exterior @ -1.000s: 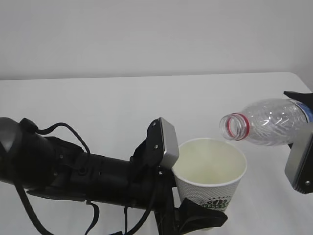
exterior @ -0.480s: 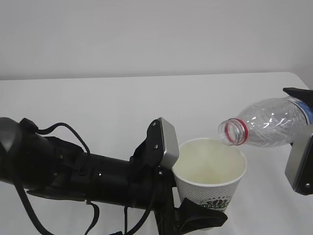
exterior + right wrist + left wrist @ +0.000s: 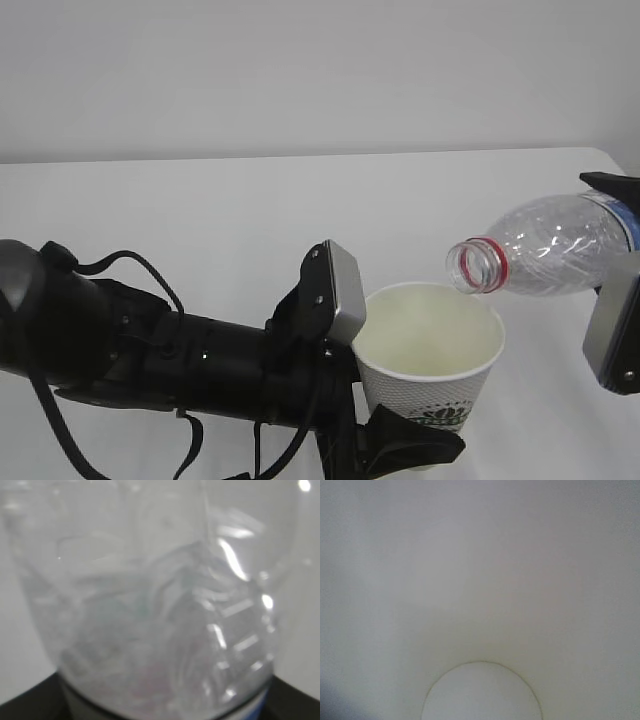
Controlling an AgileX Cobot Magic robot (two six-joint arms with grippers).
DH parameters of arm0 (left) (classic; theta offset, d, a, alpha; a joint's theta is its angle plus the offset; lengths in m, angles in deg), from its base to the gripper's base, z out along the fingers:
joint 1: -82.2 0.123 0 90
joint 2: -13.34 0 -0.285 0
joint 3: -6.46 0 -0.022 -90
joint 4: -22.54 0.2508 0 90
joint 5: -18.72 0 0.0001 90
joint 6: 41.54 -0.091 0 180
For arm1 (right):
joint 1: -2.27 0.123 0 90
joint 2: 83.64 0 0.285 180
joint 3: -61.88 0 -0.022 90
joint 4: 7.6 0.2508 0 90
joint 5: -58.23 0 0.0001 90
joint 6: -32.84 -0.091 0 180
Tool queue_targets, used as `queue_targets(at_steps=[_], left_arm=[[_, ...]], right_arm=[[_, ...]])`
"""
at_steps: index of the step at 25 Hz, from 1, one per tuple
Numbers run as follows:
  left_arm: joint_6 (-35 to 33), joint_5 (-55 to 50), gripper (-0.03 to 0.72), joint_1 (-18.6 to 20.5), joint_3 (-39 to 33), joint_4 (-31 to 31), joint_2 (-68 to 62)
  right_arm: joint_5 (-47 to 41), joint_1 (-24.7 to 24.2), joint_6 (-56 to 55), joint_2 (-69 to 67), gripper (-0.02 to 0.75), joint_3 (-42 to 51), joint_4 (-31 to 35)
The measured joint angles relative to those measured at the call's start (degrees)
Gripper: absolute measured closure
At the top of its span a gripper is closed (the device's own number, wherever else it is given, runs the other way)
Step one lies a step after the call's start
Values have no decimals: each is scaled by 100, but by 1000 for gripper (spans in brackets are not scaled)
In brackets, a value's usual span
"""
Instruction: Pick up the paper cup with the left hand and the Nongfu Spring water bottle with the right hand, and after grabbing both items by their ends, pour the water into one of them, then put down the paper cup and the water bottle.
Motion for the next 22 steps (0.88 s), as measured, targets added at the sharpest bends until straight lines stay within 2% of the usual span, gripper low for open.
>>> queue_targets(at_steps=[22], left_arm=[[0,0,185,0,0,0,0]], right_arm=[[179,0,270,0,272,0,8]])
